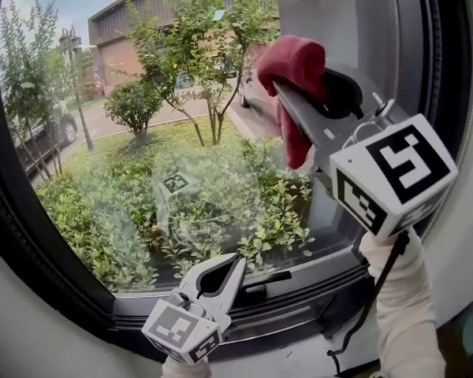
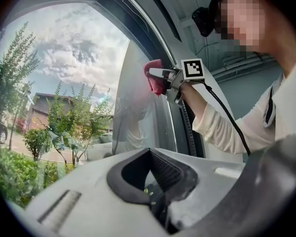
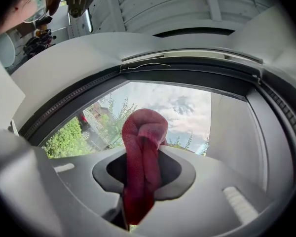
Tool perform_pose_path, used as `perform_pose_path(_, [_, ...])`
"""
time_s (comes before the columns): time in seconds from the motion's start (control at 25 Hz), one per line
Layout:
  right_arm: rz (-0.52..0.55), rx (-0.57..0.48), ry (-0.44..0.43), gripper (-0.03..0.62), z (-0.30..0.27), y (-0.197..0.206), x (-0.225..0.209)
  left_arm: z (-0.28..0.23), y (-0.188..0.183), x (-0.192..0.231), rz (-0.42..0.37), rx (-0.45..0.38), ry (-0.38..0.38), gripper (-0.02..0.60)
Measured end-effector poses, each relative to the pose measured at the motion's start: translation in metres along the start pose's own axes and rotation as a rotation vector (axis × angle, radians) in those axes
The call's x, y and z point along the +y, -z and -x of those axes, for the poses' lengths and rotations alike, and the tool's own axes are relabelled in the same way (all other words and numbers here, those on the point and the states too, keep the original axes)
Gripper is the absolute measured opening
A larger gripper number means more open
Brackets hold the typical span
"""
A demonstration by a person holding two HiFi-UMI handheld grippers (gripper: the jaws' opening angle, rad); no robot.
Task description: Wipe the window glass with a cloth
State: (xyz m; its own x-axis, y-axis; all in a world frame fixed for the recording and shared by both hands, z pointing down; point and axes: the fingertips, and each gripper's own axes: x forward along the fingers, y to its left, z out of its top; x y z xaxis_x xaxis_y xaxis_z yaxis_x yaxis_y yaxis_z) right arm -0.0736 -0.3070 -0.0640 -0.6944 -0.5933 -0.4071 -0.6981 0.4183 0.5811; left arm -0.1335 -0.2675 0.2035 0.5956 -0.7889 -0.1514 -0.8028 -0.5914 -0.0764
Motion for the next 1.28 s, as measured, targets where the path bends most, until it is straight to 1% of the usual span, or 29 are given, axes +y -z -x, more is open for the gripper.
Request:
perform_pose_path(0.12, [-0.013,-0.002,0.010,0.120,0.007,0.015,0.003,-0.004,0.009,-0.005,0.001,0.018,-0.002,0.000])
perform_pose_path(0.24, [-0.057,-0.005,0.008,0.120,0.018,0.037,0.006,-0.009,0.020,-0.010,-0.001,0.035,-0.003,0.000])
perform_pose_path(0.36, [-0.075,-0.004,0.014,0.120,0.032,0.062,0.012,-0.015,0.033,-0.016,-0.007,0.049,0.000,0.000])
perform_pose_path(0.52, [-0.099,0.020,0.021,0.120,0.052,0.088,0.021,-0.017,0.041,-0.027,-0.004,0.071,0.003,0.000])
perform_pose_path(0.68, [-0.121,0.050,0.024,0.120,0.070,0.123,0.034,-0.023,0.060,-0.034,0.001,0.090,0.007,0.000])
perform_pose_path(0.88, [-0.170,0.110,0.018,0.120,0.097,0.158,0.055,-0.021,0.069,-0.047,0.029,0.110,0.008,0.000])
perform_pose_path(1.16, [-0.254,0.118,0.027,0.120,0.118,0.183,0.081,-0.025,0.071,-0.061,0.020,0.153,0.031,0.000])
perform_pose_path(1.28, [-0.256,0.110,0.035,0.120,0.119,0.189,0.079,-0.035,0.073,-0.064,0.009,0.163,0.039,0.000])
